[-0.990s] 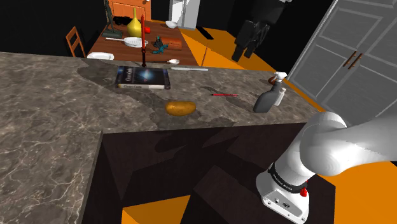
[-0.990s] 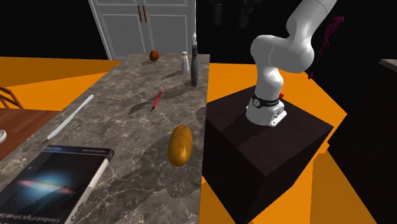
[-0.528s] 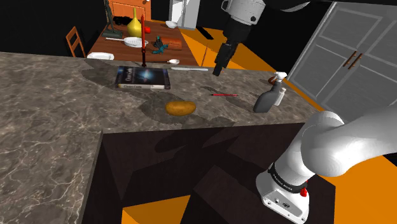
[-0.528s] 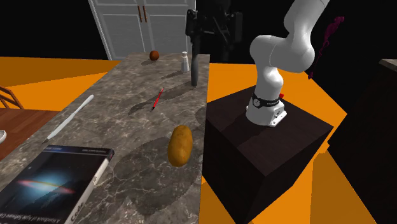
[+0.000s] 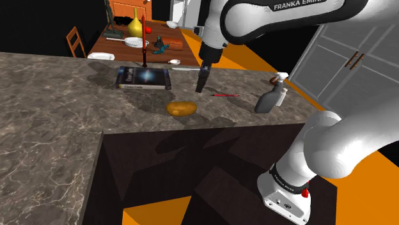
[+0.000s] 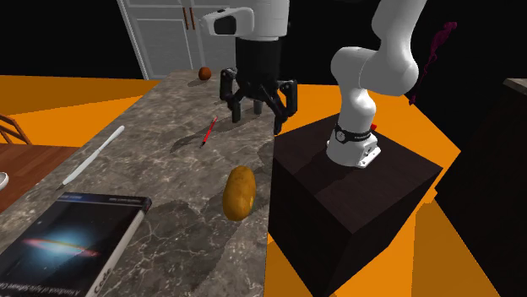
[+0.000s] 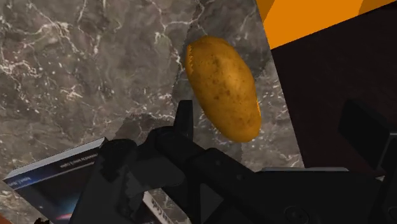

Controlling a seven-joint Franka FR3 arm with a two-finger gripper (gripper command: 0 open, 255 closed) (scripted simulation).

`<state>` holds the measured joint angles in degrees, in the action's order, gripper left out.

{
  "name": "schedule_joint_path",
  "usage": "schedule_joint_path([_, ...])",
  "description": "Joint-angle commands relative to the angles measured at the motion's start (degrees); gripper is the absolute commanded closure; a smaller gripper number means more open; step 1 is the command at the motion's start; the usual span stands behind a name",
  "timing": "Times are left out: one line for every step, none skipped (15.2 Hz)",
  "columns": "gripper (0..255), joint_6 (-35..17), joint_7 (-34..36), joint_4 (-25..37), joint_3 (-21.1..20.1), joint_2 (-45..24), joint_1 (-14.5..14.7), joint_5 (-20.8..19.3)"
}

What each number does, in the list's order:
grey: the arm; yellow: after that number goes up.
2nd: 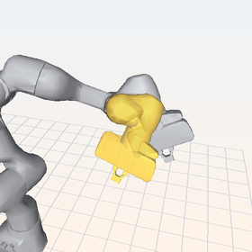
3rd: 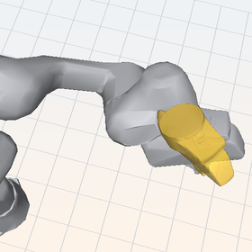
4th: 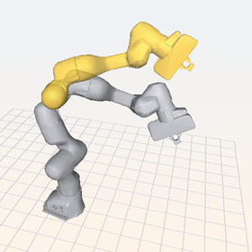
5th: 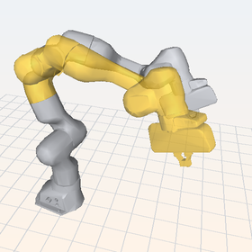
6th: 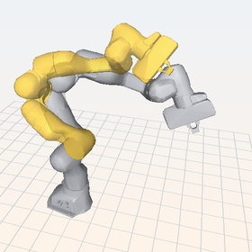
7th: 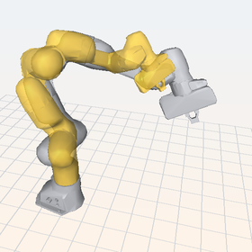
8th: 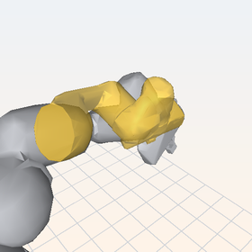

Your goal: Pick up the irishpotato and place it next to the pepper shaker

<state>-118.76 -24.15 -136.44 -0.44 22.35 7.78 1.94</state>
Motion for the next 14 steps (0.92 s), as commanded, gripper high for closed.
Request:
schedule_joint_path([0, -3.05, -3.48, 0.95, 0.09, -4.12, 0.81, -0.52])
schedule_joint_path([0, -4.58, -5.07, 1.32, 0.07, -6.11, 1.19, -0.76])
schedule_joint_path([0, -6.08, -6.65, 1.74, 0.01, -8.11, 1.55, -1.01])
schedule_joint_path([0, -7.53, -8.19, 2.22, -0.05, -10.13, 1.91, -1.26])
schedule_joint_path([0, -8.95, -9.71, 2.75, -0.15, -12.15, 2.24, -1.53])
schedule_joint_path([0, -10.32, -11.19, 3.34, -0.27, -14.18, 2.56, -1.82])
schedule_joint_path([0, -11.66, -12.64, 3.97, -0.43, -16.22, 2.85, -2.12])
schedule_joint_path([0, -12.95, -14.05, 4.65, -0.61, -18.26, 3.12, -2.46])
schedule_joint_path([0, -14.20, -15.43, 5.38, -0.82, -20.30, 3.38, -2.82])
schedule_joint_path([0, -14.49, -15.75, 5.56, -0.88, -20.79, 3.43, -2.92])
schedule_joint_path([0, -15.25, -15.74, 5.30, -0.89, -21.29, 3.42, -2.94])
schedule_joint_path([0, -16.01, -15.72, 5.05, -0.89, -21.80, 3.41, -2.97])
schedule_joint_path([0, -16.76, -15.70, 4.82, -0.88, -22.33, 3.40, -3.00])
schedule_joint_path([0, -17.52, -15.67, 4.60, -0.88, -22.86, 3.39, -3.03])
